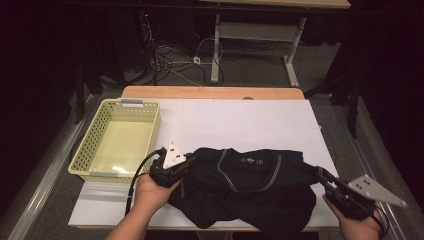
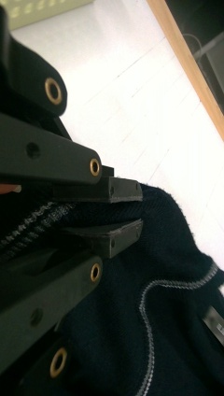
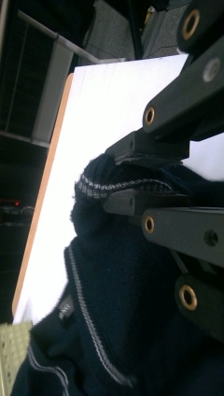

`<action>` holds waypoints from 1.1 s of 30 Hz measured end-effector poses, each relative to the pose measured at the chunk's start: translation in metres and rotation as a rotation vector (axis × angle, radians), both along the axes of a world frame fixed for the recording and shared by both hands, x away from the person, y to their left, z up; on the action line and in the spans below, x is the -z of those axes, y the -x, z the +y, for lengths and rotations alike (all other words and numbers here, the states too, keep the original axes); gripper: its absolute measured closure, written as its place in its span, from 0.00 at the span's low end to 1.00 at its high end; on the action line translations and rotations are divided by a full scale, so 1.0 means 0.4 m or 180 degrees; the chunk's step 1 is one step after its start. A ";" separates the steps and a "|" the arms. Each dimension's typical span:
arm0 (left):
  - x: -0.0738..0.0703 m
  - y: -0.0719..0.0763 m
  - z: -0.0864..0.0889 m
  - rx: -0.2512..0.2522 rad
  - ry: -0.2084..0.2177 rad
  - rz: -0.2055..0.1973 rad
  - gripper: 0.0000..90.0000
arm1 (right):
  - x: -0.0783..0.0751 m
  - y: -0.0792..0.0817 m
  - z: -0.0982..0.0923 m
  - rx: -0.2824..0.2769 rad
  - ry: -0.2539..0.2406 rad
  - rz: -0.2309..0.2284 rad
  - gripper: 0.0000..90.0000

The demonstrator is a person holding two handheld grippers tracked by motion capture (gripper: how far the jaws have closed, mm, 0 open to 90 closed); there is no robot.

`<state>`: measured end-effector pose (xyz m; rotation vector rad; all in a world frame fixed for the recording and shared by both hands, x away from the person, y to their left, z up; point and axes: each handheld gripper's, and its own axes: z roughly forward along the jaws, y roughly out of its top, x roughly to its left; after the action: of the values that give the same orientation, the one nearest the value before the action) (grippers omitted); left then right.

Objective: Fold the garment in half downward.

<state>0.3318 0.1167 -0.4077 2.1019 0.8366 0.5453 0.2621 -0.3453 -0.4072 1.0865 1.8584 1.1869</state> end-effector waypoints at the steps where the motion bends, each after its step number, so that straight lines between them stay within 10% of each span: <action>1: 0.003 -0.019 -0.008 -0.0026 -0.0039 0.0028 0.87 | -0.001 -0.028 0.004 0.0001 -0.0002 0.0046 0.88; 7: -0.017 -0.203 -0.044 -0.0248 -0.0128 0.0147 0.87 | 0.005 -0.280 0.057 -0.0008 0.0130 0.0378 0.90; 12: -0.151 -0.329 -0.032 -0.0632 -0.0088 -0.0300 0.84 | -0.151 -0.454 0.095 0.0152 0.0082 0.0031 0.80; 15: -0.168 -0.349 -0.020 -0.0731 0.0059 -0.0194 0.65 | -0.196 -0.501 0.094 0.0215 -0.0061 0.0090 0.64; 33: 0.089 0.054 0.045 0.0048 0.0730 0.0225 0.49 | 0.060 -0.144 0.037 0.0021 0.0052 0.0493 0.61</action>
<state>0.3100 0.1346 -0.4433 1.9244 0.8793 0.3506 0.3196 -0.3307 -0.4313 1.2041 1.9759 1.1091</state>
